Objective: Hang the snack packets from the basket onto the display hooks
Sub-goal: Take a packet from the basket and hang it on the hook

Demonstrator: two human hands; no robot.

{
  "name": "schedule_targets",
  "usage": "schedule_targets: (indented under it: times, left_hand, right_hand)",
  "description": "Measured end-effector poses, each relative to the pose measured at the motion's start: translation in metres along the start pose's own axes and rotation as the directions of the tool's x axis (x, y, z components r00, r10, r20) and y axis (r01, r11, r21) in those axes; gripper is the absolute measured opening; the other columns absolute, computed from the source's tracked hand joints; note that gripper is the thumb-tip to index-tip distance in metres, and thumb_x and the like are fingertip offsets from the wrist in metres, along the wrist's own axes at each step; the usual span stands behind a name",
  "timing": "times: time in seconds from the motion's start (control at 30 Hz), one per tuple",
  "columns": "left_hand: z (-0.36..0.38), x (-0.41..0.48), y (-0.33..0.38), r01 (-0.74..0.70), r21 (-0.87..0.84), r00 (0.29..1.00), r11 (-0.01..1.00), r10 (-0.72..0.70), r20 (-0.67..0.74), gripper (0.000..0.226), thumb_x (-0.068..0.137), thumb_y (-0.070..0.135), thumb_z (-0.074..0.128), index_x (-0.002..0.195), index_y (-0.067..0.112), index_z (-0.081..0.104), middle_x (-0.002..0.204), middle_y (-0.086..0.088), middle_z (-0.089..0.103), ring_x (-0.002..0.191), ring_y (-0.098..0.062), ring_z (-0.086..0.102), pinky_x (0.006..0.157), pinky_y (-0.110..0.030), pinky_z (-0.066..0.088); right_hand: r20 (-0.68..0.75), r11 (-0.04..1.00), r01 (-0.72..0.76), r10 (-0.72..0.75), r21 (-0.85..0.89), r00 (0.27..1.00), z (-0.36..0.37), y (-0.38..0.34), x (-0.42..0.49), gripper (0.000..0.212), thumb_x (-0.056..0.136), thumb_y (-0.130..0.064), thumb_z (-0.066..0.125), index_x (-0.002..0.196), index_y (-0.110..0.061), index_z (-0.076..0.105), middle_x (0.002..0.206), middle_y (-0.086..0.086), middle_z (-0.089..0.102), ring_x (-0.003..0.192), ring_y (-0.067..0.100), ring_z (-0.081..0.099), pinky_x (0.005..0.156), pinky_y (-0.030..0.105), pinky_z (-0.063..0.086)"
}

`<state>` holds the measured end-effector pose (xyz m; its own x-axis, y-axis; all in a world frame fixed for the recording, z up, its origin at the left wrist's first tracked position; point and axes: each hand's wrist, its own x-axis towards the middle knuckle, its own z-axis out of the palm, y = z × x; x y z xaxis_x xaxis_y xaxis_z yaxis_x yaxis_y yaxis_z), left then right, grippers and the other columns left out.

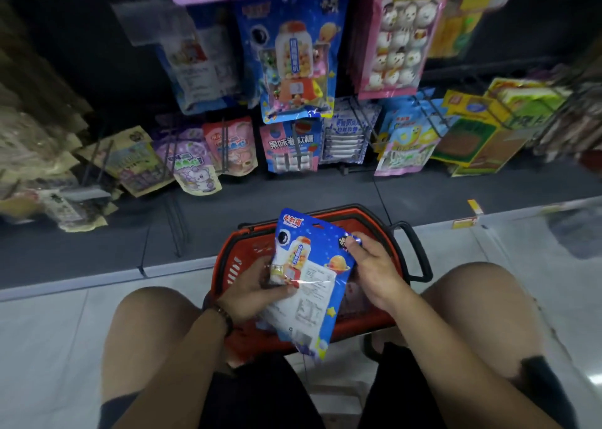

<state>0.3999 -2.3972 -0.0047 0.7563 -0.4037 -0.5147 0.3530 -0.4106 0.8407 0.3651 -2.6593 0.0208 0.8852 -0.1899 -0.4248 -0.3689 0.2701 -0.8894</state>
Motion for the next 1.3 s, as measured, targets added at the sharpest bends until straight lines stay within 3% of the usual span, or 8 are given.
schedule_targets:
  times: [0.17, 0.37, 0.6, 0.67, 0.8, 0.97, 1.17, 1.3]
  left_hand:
    - [0.019, -0.009, 0.000, -0.091, -0.232, 0.989, 0.968, 0.060, -0.137, 0.064, 0.073, 0.019, 0.099, 0.123, 0.003, 0.062, 0.117, -0.014, 0.081, 0.114, -0.039, 0.076, 0.094, -0.046, 0.064]
    - [0.038, -0.022, 0.014, -0.177, -0.331, 0.942, 0.927, 0.062, -0.331, 0.072, 0.067, 0.028, 0.099, 0.122, 0.005, 0.059, 0.114, -0.009, 0.082, 0.104, -0.031, 0.080, 0.093, -0.054, 0.064]
    - [0.051, -0.017, 0.005, -0.191, 0.084, 0.824, 0.978, 0.206, -0.528, 0.084, 0.074, 0.053, 0.093, 0.138, 0.021, 0.049, 0.133, 0.005, 0.060, 0.122, -0.010, 0.062, 0.100, -0.029, 0.056]
    - [0.063, -0.021, 0.000, -0.175, 0.264, 0.836, 0.949, 0.284, -0.469, 0.096, 0.070, 0.070, 0.081, 0.147, 0.027, 0.044, 0.139, 0.009, 0.048, 0.129, -0.008, 0.048, 0.109, -0.030, 0.045]
    - [0.091, -0.027, 0.010, -0.235, -0.176, 0.962, 0.956, 0.204, -0.180, 0.083, 0.082, 0.042, 0.086, 0.151, 0.029, 0.043, 0.139, -0.002, 0.063, 0.124, -0.015, 0.068, 0.099, -0.034, 0.060]
    - [0.069, -0.025, 0.015, -0.202, -0.357, 0.957, 0.912, 0.106, -0.271, 0.038, 0.099, 0.014, 0.075, 0.135, 0.015, 0.065, 0.123, -0.006, 0.080, 0.117, -0.027, 0.076, 0.101, -0.045, 0.061]
    - [0.048, -0.025, 0.009, -0.118, -0.392, 0.965, 0.912, 0.013, -0.260, 0.033, 0.098, 0.024, 0.073, 0.129, 0.013, 0.071, 0.123, -0.011, 0.080, 0.113, -0.032, 0.077, 0.104, -0.058, 0.059]
    - [0.046, -0.026, 0.014, -0.175, -0.394, 0.973, 0.902, 0.098, -0.207, 0.050, 0.095, 0.030, 0.073, 0.141, 0.015, 0.062, 0.132, -0.009, 0.076, 0.122, -0.032, 0.074, 0.106, -0.056, 0.057]
  right_hand:
    - [-0.086, 0.996, 0.003, 0.005, 0.090, 0.996, -0.012, -0.010, -0.012, 0.033, 0.108, -0.036, 0.059, 0.117, -0.007, 0.072, 0.115, 0.020, 0.079, 0.104, 0.039, 0.075, 0.094, 0.049, 0.058]
    - [0.303, 0.997, -0.040, 0.058, -0.063, 0.951, -0.024, 0.012, -0.029, 0.047, 0.091, -0.022, 0.082, 0.135, -0.013, 0.068, 0.132, 0.012, 0.075, 0.121, 0.037, 0.071, 0.099, 0.049, 0.057]
    - [0.100, 0.991, 0.110, -0.102, -0.071, 0.990, -0.007, 0.019, -0.033, 0.041, 0.091, 0.003, 0.078, 0.128, -0.012, 0.068, 0.121, 0.011, 0.080, 0.111, 0.032, 0.077, 0.093, 0.048, 0.064]
    - [-0.007, 0.972, 0.190, -0.192, -0.137, 0.981, -0.002, 0.022, -0.035, 0.039, 0.088, 0.002, 0.083, 0.121, -0.015, 0.071, 0.115, 0.007, 0.082, 0.105, 0.026, 0.079, 0.091, 0.048, 0.065]
    - [0.116, 0.831, 0.378, -0.363, -0.409, 0.924, 0.010, 0.031, -0.042, 0.043, 0.086, -0.014, 0.087, 0.124, -0.027, 0.073, 0.116, -0.011, 0.079, 0.107, 0.011, 0.075, 0.094, 0.033, 0.061]
    - [0.286, 0.764, 0.460, -0.364, -0.453, 0.886, 0.013, 0.032, -0.050, 0.025, 0.090, -0.015, 0.082, 0.108, -0.032, 0.082, 0.112, -0.017, 0.078, 0.106, 0.007, 0.074, 0.089, 0.022, 0.057]
    - [-0.084, 0.829, 0.270, -0.352, -0.490, 0.932, -0.014, 0.016, -0.023, 0.046, 0.088, -0.027, 0.087, 0.129, -0.030, 0.067, 0.125, -0.018, 0.070, 0.117, 0.001, 0.065, 0.095, 0.025, 0.053]
    - [-0.108, 0.989, 0.055, -0.070, -0.135, 0.992, -0.020, 0.003, -0.016, 0.048, 0.090, -0.023, 0.085, 0.133, -0.021, 0.064, 0.121, 0.001, 0.073, 0.112, 0.017, 0.071, 0.084, 0.027, 0.057]
